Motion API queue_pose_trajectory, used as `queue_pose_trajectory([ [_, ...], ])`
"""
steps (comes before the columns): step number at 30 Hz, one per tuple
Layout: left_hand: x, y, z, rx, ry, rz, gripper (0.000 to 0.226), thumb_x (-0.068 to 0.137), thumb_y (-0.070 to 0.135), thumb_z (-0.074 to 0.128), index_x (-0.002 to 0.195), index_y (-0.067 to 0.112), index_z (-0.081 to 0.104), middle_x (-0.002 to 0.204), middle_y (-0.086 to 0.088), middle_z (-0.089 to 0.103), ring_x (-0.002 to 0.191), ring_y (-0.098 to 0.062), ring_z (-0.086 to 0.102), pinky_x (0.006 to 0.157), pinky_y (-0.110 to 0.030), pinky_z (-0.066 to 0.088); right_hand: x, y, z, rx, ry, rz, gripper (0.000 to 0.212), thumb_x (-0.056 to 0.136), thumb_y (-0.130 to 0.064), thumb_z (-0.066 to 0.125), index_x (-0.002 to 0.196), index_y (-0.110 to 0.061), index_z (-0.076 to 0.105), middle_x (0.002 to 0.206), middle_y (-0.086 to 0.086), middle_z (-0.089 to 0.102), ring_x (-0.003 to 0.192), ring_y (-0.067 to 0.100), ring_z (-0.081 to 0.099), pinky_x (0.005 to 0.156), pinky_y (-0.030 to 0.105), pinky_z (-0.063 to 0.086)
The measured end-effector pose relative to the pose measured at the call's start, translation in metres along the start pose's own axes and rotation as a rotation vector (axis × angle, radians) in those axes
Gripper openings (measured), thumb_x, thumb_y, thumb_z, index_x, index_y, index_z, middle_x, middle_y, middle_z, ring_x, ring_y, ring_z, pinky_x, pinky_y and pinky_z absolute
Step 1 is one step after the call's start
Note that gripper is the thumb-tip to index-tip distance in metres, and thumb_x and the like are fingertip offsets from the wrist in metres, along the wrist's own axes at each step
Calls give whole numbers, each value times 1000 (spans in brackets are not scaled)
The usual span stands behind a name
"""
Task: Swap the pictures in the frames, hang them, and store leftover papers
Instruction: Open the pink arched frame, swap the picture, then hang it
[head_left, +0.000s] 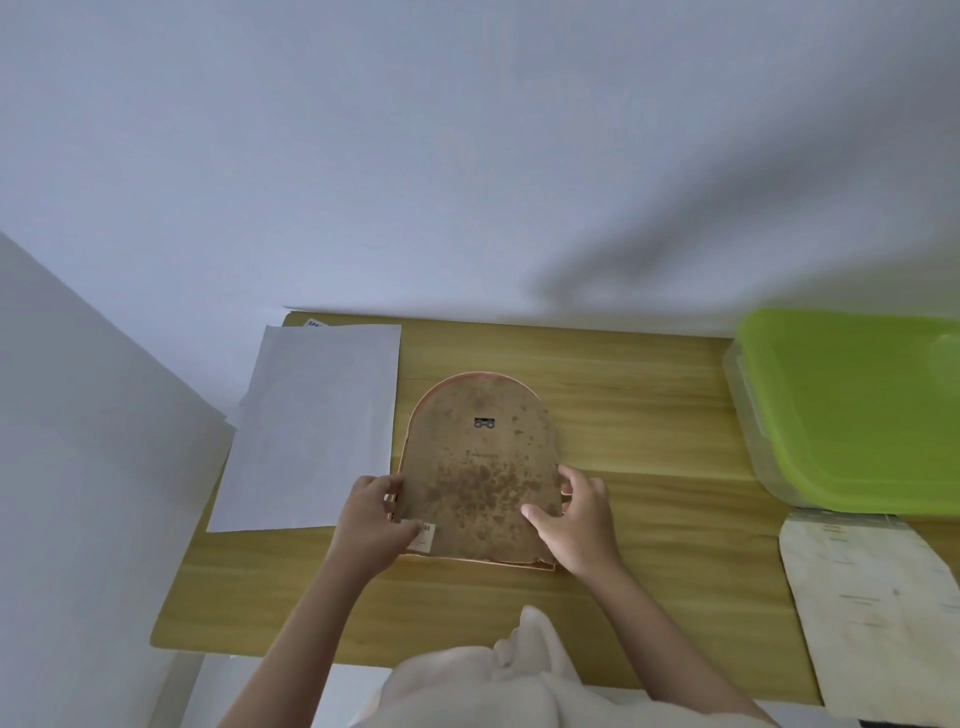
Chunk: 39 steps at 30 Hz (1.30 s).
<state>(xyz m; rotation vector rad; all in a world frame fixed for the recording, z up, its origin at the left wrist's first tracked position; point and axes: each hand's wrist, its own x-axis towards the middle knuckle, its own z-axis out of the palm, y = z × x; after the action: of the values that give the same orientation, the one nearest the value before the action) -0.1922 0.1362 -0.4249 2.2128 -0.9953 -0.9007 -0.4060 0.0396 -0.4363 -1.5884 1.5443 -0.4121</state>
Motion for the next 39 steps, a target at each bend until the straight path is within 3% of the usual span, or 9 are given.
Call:
queue_pose_trajectory([
  [4, 4, -6, 2, 34, 17, 40, 49, 72, 8, 73, 119, 10, 57, 109, 0, 50, 85, -13, 56, 72, -21, 44, 1, 4, 3, -10, -22, 10, 73, 74, -25, 77, 138, -15, 43, 118, -1, 38, 107, 11, 49, 78, 12, 42],
  [9, 10, -10, 4, 125, 71, 72, 47, 71, 14, 71, 117, 15, 60, 111, 4, 54, 97, -16, 58, 75, -27, 48, 1, 7, 6, -22, -36, 5, 72, 73, -23, 78, 136, -18, 44, 117, 0, 40, 101, 13, 52, 87, 24, 45],
  [13, 11, -9, 4, 158, 71, 58, 48, 72, 17, 72, 118, 17, 58, 112, 4, 50, 88, -12, 59, 66, -24, 46, 1, 12, 8, -17, -34, -9, 72, 72, -24, 78, 135, -20, 43, 120, 3, 43, 100, 15, 54, 87, 26, 46],
  [16, 14, -11, 2, 150, 61, 37, 50, 71, 19, 75, 118, 18, 58, 111, 3, 52, 91, -14, 61, 72, -30, 51, 2, 16, 9, 0, -32, -12, 72, 72, -25, 78, 135, -24, 43, 116, 2, 45, 97, 17, 56, 85, 26, 47],
  [24, 17, -16, 4, 98, 92, 72, 46, 70, 12, 77, 114, 12, 61, 109, -1, 61, 88, -13, 58, 76, -24, 44, 1, 24, 12, 24, -1, -50, 72, 71, -29, 80, 133, -27, 44, 106, 0, 52, 90, 8, 53, 70, 13, 38],
  [30, 17, -16, 6, 94, 103, 79, 47, 72, 10, 75, 116, 10, 60, 112, -3, 61, 90, -13, 56, 78, -25, 45, -1, 27, 12, -5, 12, -64, 72, 76, -35, 75, 139, -29, 40, 103, -5, 49, 87, 7, 50, 75, 21, 40],
  [36, 18, -18, -1, 171, -43, 142, 75, 59, 16, 86, 125, 7, 51, 116, -3, 54, 93, -15, 54, 77, -22, 44, -2, 26, 11, -63, -23, -108, 74, 81, -37, 70, 144, -24, 34, 117, 2, 52, 99, 11, 51, 85, 23, 40],
  [39, 16, -20, 0, 179, -36, 156, 78, 57, 16, 87, 126, 7, 51, 117, -3, 53, 95, -17, 55, 78, -22, 44, -1, 31, 3, -67, -123, -145, 77, 82, -30, 71, 147, -22, 31, 107, -3, 49, 79, 4, 50, 77, 15, 40],
])
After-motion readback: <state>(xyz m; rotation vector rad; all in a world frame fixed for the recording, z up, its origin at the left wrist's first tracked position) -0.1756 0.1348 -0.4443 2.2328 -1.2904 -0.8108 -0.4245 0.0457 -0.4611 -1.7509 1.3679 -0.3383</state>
